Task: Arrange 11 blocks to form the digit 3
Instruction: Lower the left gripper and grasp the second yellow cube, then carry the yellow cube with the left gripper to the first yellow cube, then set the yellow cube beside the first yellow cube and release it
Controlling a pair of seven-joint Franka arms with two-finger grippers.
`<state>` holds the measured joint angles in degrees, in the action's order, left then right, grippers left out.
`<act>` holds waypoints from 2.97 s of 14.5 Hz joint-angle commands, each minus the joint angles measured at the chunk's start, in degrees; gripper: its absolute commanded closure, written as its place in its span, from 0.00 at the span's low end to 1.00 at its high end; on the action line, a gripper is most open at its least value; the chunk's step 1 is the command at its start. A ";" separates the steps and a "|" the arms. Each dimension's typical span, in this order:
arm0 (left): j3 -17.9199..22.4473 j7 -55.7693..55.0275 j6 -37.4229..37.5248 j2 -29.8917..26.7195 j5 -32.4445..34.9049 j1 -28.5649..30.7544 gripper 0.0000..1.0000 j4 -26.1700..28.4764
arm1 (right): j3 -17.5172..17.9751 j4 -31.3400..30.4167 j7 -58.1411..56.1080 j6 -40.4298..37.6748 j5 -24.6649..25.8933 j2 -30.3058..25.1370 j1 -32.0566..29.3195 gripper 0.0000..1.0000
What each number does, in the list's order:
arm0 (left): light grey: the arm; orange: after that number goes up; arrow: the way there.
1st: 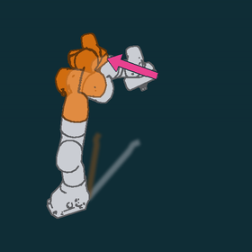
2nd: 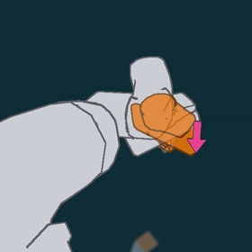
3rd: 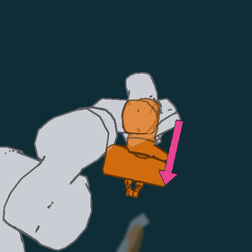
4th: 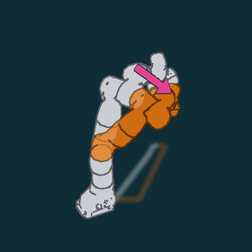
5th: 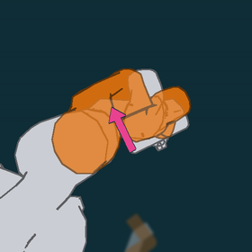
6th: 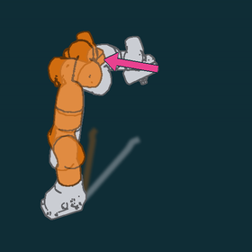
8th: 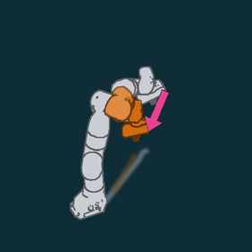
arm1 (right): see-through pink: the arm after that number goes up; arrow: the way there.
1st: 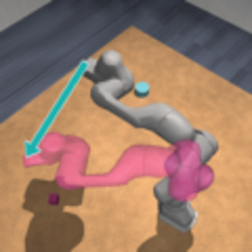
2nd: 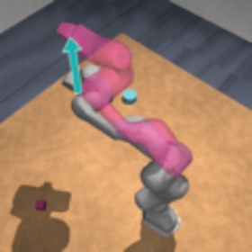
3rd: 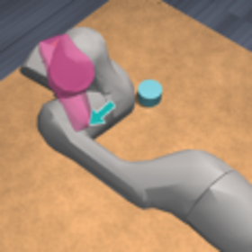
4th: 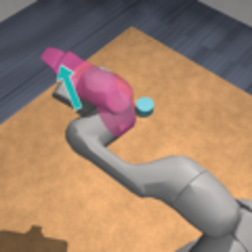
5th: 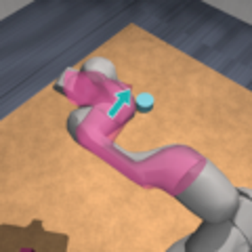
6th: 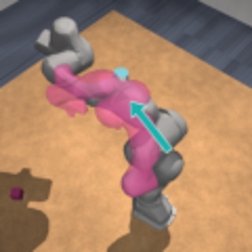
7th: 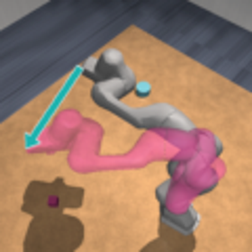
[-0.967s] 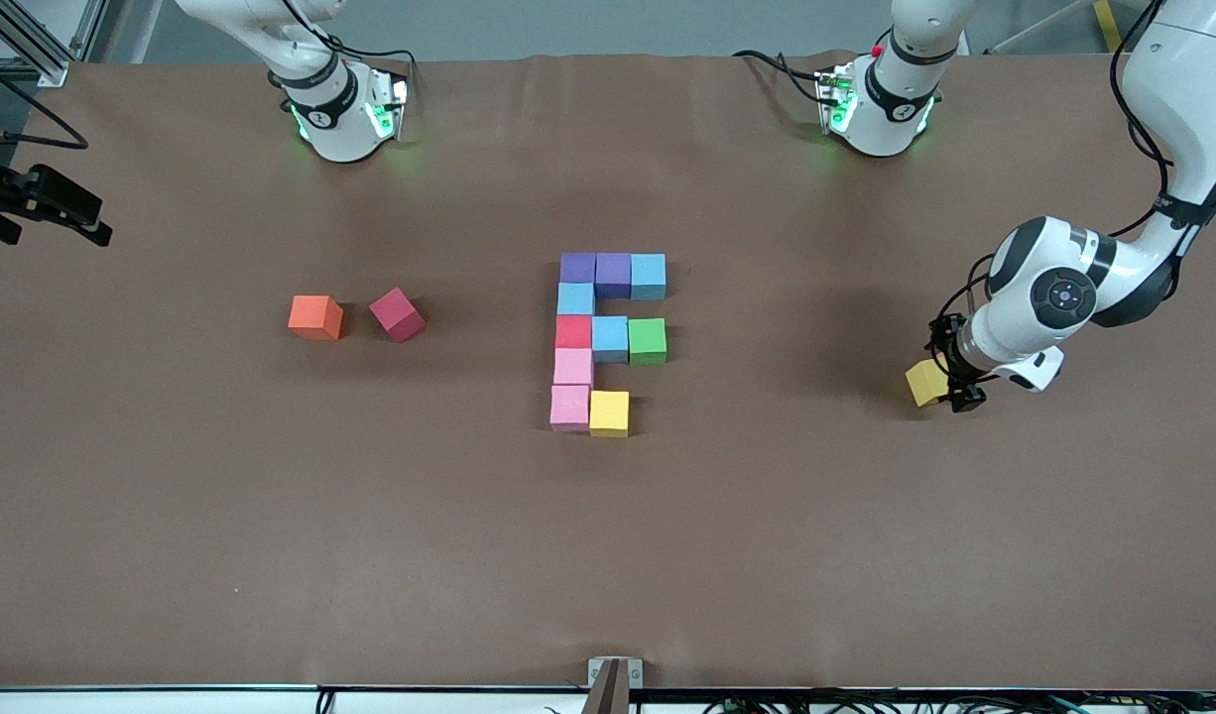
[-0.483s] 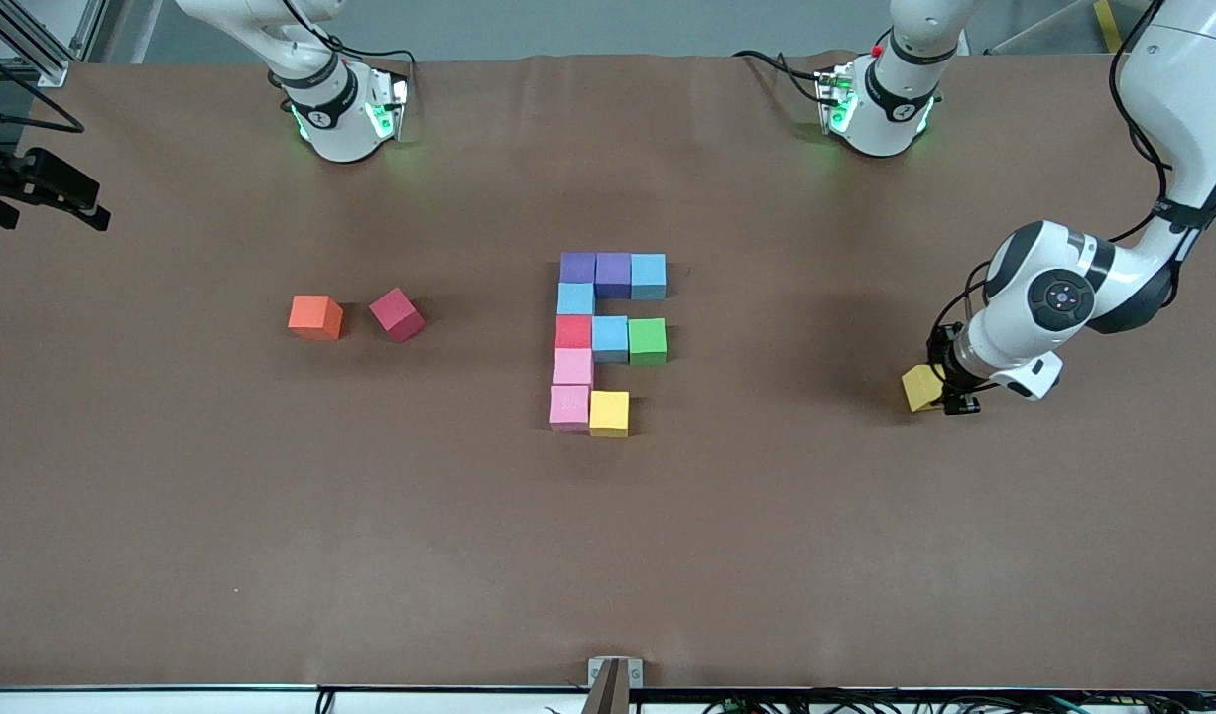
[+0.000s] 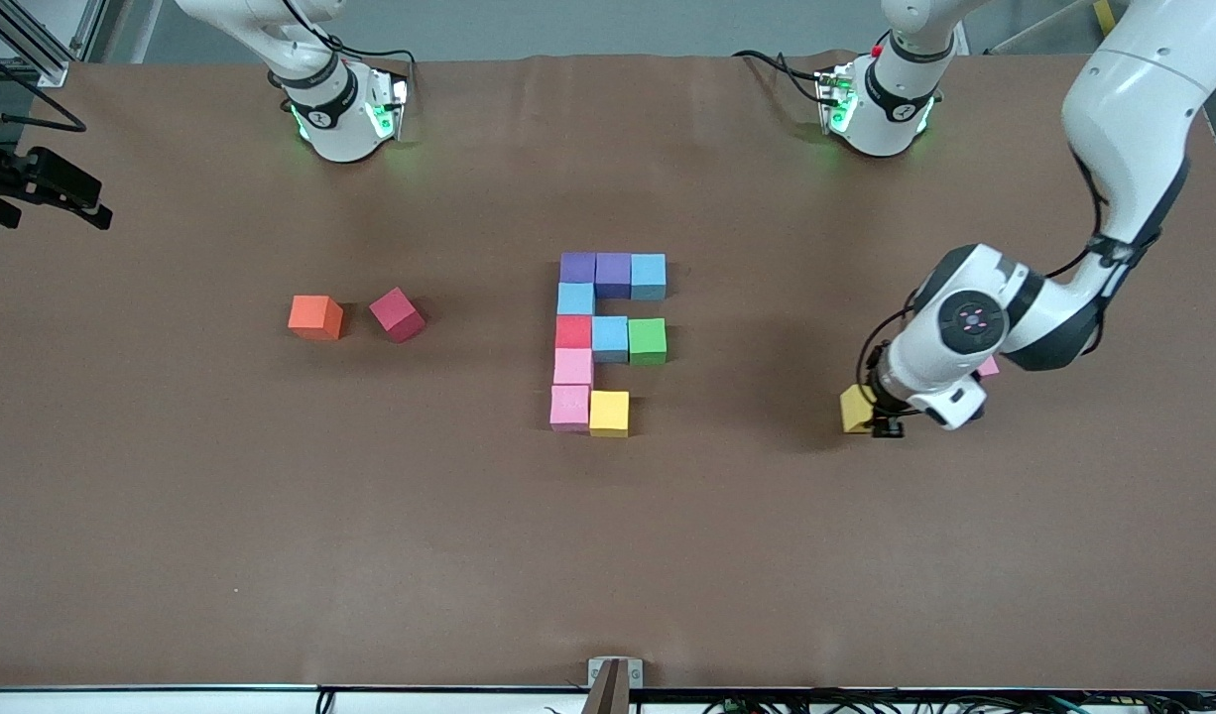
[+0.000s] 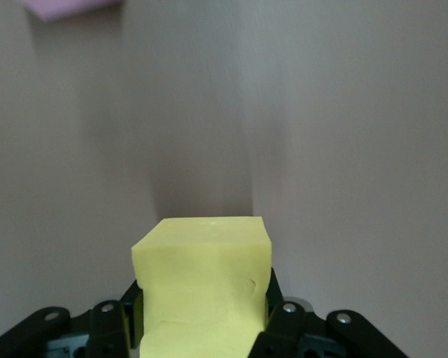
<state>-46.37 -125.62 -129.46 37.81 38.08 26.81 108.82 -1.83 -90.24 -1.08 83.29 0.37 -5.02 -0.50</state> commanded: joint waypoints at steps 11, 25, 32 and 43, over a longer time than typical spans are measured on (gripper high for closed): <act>22.10 -2.52 4.74 9.64 -15.13 -39.36 0.79 -25.93 | 0.43 -0.28 -2.26 -0.41 0.69 -0.87 -0.90 0.00; 25.19 -8.23 1.85 17.82 -16.19 -50.10 0.78 -35.43 | 1.22 -0.37 -1.91 -0.14 0.25 -0.87 -1.17 0.00; 25.19 -8.76 0.96 18.09 -16.37 -51.51 0.77 -35.43 | 1.22 -0.55 -2.00 -0.06 -0.10 -0.87 -1.96 0.00; 25.37 -9.38 -2.11 18.18 -16.28 -51.59 0.00 -35.35 | 0.52 -0.11 -2.09 0.48 -0.19 -0.95 -1.96 0.00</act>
<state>-21.49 -134.70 -129.45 53.48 22.78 -23.95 75.18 -1.46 -89.89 -2.73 83.69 0.40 -5.02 -1.31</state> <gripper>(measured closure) 0.374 0.000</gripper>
